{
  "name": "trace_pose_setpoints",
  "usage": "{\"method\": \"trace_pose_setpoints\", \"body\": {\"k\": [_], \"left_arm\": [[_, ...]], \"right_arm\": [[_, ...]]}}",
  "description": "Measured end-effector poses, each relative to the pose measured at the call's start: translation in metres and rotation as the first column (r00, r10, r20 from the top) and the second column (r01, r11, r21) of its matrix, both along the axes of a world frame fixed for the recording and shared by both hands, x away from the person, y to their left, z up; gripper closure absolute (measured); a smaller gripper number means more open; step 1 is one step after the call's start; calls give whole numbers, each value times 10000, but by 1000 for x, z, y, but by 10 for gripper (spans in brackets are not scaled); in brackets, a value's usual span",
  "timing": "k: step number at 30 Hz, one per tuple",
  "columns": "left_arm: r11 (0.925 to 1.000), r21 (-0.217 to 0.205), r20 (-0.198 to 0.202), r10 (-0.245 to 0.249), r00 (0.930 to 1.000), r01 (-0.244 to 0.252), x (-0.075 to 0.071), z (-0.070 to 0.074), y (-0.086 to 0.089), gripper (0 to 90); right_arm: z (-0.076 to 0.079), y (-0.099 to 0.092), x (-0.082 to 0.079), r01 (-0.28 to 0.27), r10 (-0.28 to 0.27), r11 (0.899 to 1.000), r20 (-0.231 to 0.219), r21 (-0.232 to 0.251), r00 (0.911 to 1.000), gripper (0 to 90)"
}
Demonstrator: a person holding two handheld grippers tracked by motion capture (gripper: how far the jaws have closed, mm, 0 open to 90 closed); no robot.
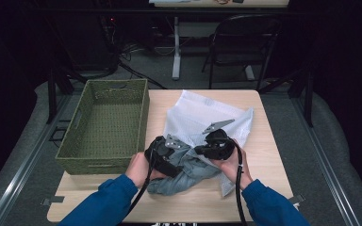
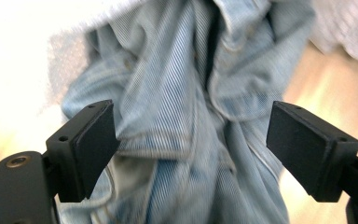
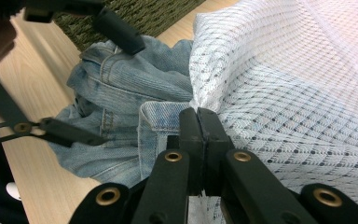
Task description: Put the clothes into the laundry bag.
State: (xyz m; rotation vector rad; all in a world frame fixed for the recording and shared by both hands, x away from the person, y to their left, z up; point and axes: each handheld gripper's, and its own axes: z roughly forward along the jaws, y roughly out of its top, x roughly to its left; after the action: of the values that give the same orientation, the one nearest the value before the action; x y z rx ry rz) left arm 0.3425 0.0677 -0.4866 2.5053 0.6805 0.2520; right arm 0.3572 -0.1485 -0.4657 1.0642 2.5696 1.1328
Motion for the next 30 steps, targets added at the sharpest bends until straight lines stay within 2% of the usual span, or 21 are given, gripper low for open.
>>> {"method": "trace_pose_setpoints", "body": {"k": [1, 3, 4, 6, 8, 9, 10, 11, 13, 15, 16, 19, 23, 26, 27, 28, 29, 30], "left_arm": [[10000, 0, 0, 0, 10000, 0, 0, 0, 0, 163], [9994, 345, -290, 1, 9996, 9, 4, -9, -1, 164], [9994, 345, -290, 1, 9996, 9, 4, -9, -1, 164], [9980, 635, -633, 69, 9980, -29, 10, -24, -3, 171], [9972, 750, -669, 22, 9978, 28, 11, -27, -4, 200], [9967, 807, -548, -3, 9985, 48, 13, -39, -5, 417], [9967, 807, -548, -3, 9985, 48, 13, -39, -5, 545], [9981, 593, -667, -104, 9977, 144, 13, -45, -6, 670], [9986, 487, -678, -151, 9976, 184, 13, -45, -6, 745], [9997, 208, -794, -113, 9968, 130, 13, -40, -7, 763], [10000, 45, -846, -30, 9964, 34, 12, -35, -8, 774], [9952, -886, -960, 320, 9949, -406, 9, -13, -11, 775], [9910, -1286, -729, 289, 9969, -381, 12, 9, -15, 773], [9900, -1353, -584, 313, 9978, -390, 14, 12, -16, 770], [9904, -1330, -517, 303, 9982, -369, 15, 11, -17, 768], [9909, -1302, -561, 267, 9981, -338, 19, 2, -19, 765], [9909, -1302, -561, 267, 9981, -338, 19, 2, -19, 759], [9935, -1110, -624, 195, 9979, -263, 22, -13, -20, 740]], "right_arm": [[0, 0, 0, -2, 2, 10000, -11, 25, 10000, 900], [0, 1, 0, -26, 26, 10000, -21, 10, 10000, 900], [0, 1, 0, -26, 26, 10000, -21, 10, 10000, 900], [0, 1, 0, -36, 36, 10000, 2, 5, 10000, 900], [0, 1, 0, -52, 52, 10000, 7, -2, 10000, 900], [-1, 1, 1, -64, 64, 10000, -34, 72, 10000, 900], [-1, 1, 1, -64, 64, 10000, -34, 72, 10000, 900], [-1, 2, 1, -60, 61, 10000, -55, 43, 10000, 900], [-2, 4, 1, -148, 148, 9999, -54, 41, 9999, 900], [-2, 5, 1, -200, 200, 9998, -8, 91, 9998, 900], [2, 7, -1, -332, 330, 9989, 71, 320, 9994, 900], [15, 10, -7, -582, 540, 9944, 488, 886, 9973, 900], [30, 12, -19, -1087, 972, 9819, 798, 1549, 9921, 900], [32, 14, -23, -1177, 1054, 9840, 954, 1340, 9898, 900], [23, 13, -18, -1008, 953, 9904, 610, 946, 9936, 900], [15, 12, -13, -888, 871, 9926, 243, 825, 9959, 900], [10, 11, -9, -817, 815, 9939, 48, 748, 9967, 900], [4, 11, -5, -712, 726, 9959, -234, 558, 9971, 900]]}}
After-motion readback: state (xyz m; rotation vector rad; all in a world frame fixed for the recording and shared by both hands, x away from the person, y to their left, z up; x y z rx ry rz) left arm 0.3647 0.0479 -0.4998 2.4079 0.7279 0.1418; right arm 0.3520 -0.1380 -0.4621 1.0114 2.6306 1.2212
